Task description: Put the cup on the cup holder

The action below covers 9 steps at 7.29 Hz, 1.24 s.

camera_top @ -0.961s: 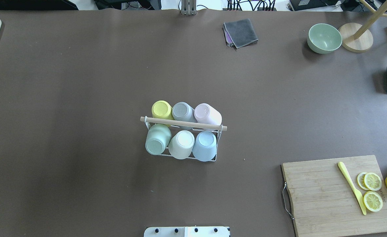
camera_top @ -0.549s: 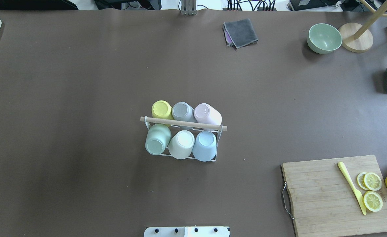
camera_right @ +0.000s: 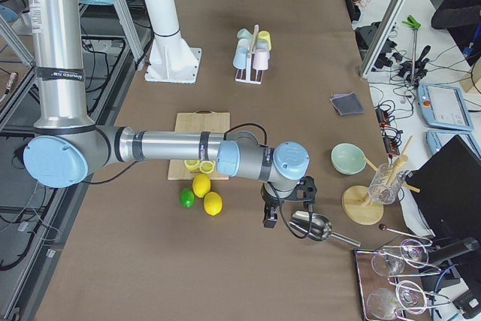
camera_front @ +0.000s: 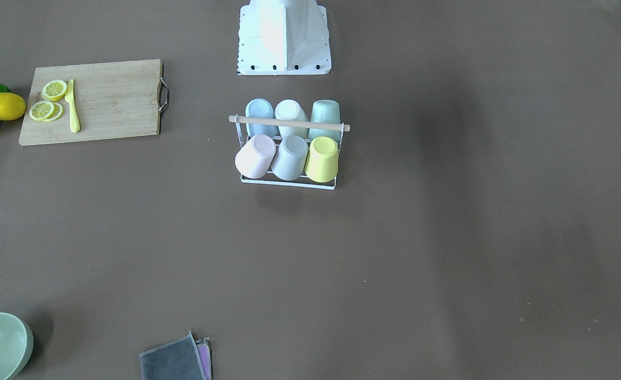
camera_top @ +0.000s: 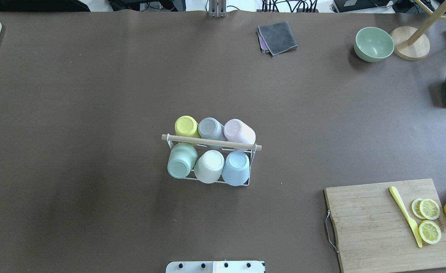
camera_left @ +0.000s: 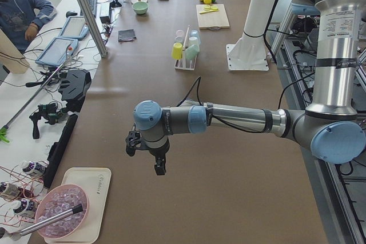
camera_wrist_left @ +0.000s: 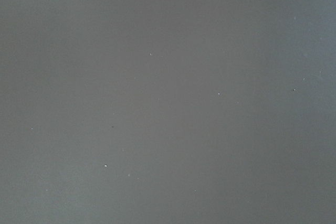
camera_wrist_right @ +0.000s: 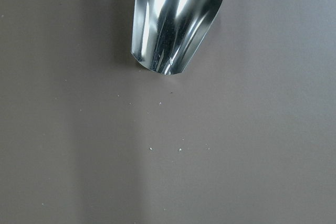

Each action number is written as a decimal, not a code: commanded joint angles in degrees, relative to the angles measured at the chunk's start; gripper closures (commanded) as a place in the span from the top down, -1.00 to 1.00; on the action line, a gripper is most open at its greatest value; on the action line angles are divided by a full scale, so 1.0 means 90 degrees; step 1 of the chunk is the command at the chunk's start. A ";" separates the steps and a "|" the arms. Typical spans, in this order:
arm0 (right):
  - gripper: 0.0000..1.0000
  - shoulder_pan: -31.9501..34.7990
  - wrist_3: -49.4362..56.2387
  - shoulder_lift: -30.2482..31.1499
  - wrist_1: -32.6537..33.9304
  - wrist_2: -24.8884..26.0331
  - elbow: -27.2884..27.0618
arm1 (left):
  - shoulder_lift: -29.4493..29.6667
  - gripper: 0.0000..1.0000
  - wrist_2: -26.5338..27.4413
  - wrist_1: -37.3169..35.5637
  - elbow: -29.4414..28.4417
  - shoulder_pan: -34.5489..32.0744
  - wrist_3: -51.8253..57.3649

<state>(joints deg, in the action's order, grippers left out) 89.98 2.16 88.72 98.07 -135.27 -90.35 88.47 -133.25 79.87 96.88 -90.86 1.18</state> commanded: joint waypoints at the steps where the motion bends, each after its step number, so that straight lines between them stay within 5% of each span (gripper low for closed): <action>1: 1.00 -0.0007 -0.0006 -0.0015 0.0011 0.0001 0.0000 | -0.0191 0.96 0.0011 0.0051 0.0125 -0.0021 0.0035; 9: 1.00 -0.0007 -0.0006 -0.0015 0.0021 0.0001 0.0000 | -0.0309 0.96 -0.0018 0.0188 0.0124 -0.0031 0.0709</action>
<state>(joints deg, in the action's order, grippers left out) 89.91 2.11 88.59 98.26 -135.27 -90.37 85.70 -133.36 81.56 97.94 -91.08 7.71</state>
